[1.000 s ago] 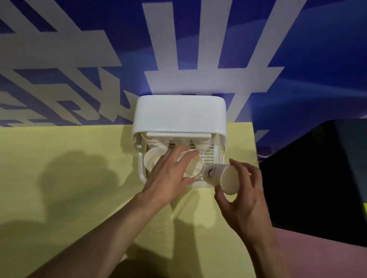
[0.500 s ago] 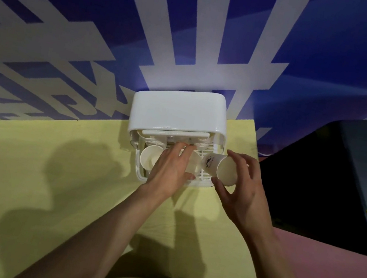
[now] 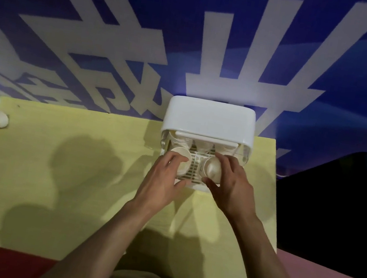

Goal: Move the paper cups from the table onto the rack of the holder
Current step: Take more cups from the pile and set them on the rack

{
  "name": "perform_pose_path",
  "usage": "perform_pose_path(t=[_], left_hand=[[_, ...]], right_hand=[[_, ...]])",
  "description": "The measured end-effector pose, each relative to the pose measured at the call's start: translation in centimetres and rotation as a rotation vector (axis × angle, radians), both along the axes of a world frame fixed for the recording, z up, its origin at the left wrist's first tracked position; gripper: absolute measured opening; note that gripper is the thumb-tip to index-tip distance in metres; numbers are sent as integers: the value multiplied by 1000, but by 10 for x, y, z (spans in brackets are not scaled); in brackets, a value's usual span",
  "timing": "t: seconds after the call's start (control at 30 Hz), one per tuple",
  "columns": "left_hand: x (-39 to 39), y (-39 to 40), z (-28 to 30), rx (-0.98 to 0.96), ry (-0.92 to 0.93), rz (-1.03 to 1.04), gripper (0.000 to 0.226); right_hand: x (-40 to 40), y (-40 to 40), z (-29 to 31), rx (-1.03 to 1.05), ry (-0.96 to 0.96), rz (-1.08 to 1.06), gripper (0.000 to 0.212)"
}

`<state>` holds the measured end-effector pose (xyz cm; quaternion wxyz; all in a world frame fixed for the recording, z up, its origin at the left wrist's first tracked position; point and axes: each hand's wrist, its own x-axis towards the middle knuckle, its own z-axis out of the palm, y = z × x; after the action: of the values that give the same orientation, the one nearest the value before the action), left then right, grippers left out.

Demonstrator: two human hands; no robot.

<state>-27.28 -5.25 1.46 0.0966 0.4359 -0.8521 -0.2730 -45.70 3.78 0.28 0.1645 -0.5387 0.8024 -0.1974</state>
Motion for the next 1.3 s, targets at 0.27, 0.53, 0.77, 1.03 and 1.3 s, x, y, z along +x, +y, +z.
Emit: perform_pose_path(t=[0.27,0.53,0.77,1.03,1.3], left_hand=[[51,5,-1,46,54,55,43],[98,-3,-7,102,92,104,41],[168,-41,-9,141,123,182,41],[333,-128,-21,137,179,260,37],[567,-266,-25,0,180,563,45]], right_hand=[[7,-23,-24,173,20,-15,71],[31,-13,-4,95,89,-79,81],[129,-45,35,-41,86,15,63],[308,-156,51,-87,83,136,57],[516,-282,34,-28,1,315,58]])
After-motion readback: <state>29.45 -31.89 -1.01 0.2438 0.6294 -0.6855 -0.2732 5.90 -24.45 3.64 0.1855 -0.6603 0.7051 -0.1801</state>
